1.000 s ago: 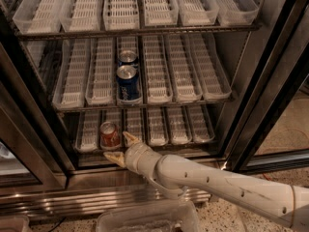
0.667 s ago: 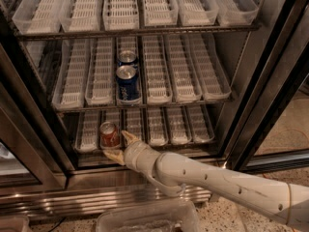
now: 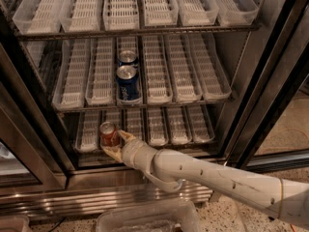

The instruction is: Pick coke can from bottom shelf of fridge

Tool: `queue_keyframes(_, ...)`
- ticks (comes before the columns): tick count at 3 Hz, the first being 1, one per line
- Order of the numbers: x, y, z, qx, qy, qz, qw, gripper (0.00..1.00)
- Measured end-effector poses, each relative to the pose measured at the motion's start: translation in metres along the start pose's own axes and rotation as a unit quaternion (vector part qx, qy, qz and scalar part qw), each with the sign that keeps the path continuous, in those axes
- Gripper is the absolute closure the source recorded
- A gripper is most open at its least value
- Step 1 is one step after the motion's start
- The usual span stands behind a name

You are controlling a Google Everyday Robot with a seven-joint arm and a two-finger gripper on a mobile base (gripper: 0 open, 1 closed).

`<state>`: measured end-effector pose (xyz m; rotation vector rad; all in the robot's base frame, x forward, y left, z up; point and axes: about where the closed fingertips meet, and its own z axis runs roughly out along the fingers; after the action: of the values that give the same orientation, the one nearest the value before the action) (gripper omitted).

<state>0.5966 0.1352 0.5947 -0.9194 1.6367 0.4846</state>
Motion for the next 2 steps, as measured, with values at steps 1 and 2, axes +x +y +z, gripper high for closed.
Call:
queue_keyframes(1, -0.0013, 0.0007, 0.0103, -0.009, -0.003, -0.002, 1.0, 0.36)
queue_keyframes(2, -0.0029, -0.0034, 0.0202, -0.016, -0.004, -0.003, 0.9999, 0.33)
